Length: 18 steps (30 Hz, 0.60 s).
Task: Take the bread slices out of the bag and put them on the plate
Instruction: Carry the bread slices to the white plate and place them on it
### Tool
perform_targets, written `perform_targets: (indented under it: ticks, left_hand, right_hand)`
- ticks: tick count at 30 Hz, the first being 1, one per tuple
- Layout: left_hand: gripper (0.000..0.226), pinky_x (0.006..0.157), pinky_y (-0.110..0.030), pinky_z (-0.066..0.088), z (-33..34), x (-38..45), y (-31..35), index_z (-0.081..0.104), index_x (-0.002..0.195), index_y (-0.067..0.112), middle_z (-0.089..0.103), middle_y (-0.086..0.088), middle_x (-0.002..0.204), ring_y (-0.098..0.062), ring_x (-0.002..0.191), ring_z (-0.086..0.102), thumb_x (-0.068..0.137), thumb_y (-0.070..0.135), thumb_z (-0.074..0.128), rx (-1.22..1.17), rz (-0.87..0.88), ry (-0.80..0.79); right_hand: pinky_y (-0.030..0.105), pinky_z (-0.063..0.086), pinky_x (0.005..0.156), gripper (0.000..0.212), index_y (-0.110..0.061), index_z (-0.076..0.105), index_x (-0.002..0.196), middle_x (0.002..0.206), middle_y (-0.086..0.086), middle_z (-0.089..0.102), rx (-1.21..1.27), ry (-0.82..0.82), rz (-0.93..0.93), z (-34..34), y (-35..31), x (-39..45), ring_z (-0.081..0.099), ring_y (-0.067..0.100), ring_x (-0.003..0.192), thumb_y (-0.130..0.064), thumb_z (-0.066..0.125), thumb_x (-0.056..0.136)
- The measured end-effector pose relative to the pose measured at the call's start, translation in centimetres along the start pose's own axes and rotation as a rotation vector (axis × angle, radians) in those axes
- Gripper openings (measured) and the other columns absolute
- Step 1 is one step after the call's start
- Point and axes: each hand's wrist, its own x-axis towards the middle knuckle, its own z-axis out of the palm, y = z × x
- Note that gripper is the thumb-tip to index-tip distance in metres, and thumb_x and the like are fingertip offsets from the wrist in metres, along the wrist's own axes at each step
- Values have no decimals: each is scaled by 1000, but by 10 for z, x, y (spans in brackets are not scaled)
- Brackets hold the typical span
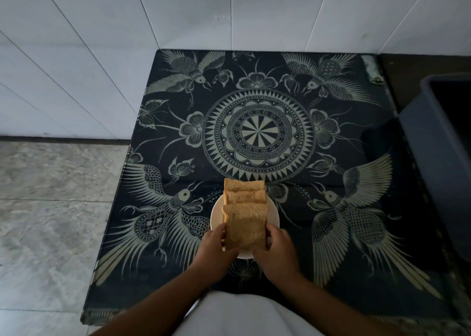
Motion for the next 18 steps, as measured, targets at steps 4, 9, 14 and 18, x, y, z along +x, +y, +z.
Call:
perform_targets:
  ticks: [4, 9, 14, 18]
  left_hand:
    - [65, 87, -46, 57, 1, -8, -1, 48, 136, 21, 59, -11, 115, -21, 99, 64, 74, 26, 69, -8, 27, -21]
    - [58, 85, -50, 56, -3, -6, -4, 53, 131, 21, 60, -14, 110, -26, 96, 64, 75, 26, 66, 49, 51, -23]
    - [48, 81, -42, 59, -3, -6, -5, 56, 127, 16, 64, -8, 107, -20, 94, 66, 81, 17, 70, 43, 51, 20]
    - [40, 68, -16, 53, -2, -6, -9, 59, 121, 17, 68, 0, 105, -4, 88, 65, 83, 18, 72, 33, 16, 14]
  right_hand:
    - [36, 52, 86, 55, -22, 52, 131, 125, 3, 49, -49, -42, -10, -1, 2, -2, 56, 15, 102, -26, 70, 80]
    - [34, 51, 83, 59, -23, 49, 131, 124, 2, 49, -85, -35, -7, -3, 5, -2, 52, 12, 99, -25, 72, 76]
    - [29, 48, 79, 59, -22, 49, 127, 122, 1, 52, -162, -30, -8, -5, 9, -2, 54, 13, 99, -27, 78, 76]
    - [29, 47, 83, 61, -19, 49, 129, 124, 3, 53, -190, -39, -27, -6, 11, 1, 54, 18, 108, -24, 80, 76]
